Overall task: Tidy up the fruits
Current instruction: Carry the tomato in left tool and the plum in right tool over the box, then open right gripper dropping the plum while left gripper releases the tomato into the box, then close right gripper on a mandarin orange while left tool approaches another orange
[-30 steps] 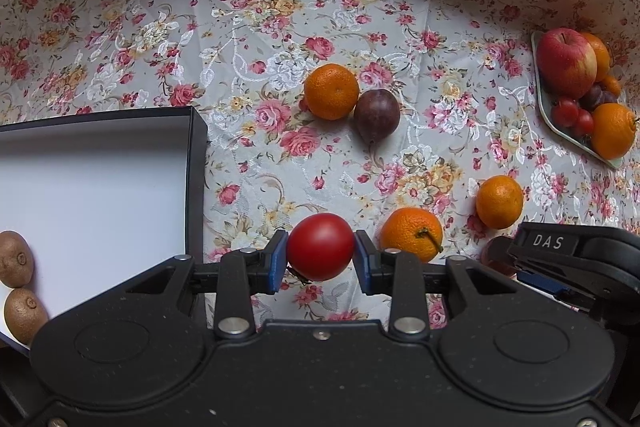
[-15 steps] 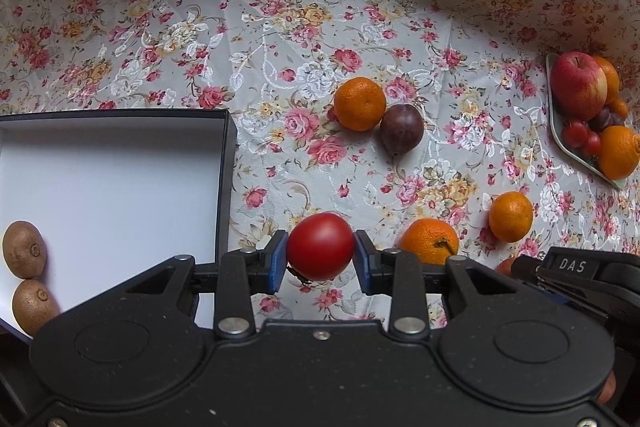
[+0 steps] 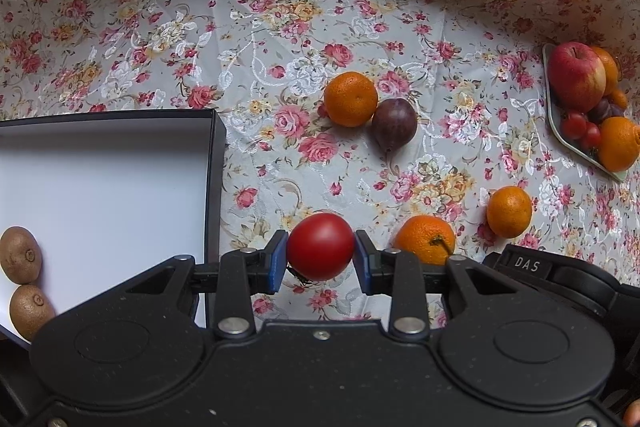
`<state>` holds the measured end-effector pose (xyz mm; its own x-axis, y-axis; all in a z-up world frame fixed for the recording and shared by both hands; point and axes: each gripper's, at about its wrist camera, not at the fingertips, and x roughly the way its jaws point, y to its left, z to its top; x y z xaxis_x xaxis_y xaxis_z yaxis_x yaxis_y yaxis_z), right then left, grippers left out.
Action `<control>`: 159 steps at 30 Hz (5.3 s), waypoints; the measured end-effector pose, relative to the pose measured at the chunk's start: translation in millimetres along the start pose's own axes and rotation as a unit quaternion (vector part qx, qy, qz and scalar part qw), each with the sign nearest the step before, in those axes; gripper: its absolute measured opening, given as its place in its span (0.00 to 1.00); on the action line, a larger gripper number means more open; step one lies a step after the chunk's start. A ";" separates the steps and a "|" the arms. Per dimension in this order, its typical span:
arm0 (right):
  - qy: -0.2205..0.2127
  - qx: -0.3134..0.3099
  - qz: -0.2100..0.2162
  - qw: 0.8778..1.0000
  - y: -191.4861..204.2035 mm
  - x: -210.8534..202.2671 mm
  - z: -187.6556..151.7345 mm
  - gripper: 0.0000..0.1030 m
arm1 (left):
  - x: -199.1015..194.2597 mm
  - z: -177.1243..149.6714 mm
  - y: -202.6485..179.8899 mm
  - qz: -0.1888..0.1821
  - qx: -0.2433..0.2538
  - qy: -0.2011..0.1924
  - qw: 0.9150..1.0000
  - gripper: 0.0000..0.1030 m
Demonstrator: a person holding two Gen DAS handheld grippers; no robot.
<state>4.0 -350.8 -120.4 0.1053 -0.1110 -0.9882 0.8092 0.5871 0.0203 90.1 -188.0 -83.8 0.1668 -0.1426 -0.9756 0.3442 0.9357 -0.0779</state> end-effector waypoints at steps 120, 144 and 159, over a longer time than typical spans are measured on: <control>-0.069 -0.162 0.071 0.982 51.8 -94.3 -33.2 0.38 | -31.5 -2.9 40.3 0.045 -0.035 -0.041 0.998 0.46; -0.050 -0.019 0.113 0.992 -43.6 -68.8 6.3 0.37 | -10.7 -10.7 -44.1 0.039 0.040 -0.025 0.998 0.46; -0.103 0.003 0.112 0.988 -29.0 -63.8 6.4 0.37 | -2.1 -5.1 -42.2 0.038 0.041 -0.014 0.998 0.46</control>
<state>-22.6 -365.9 -56.9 0.3976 -0.1394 -0.9069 0.7551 0.6112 0.2371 70.5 -225.5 -79.5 0.2202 -0.0815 -0.9720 0.4035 0.9149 0.0147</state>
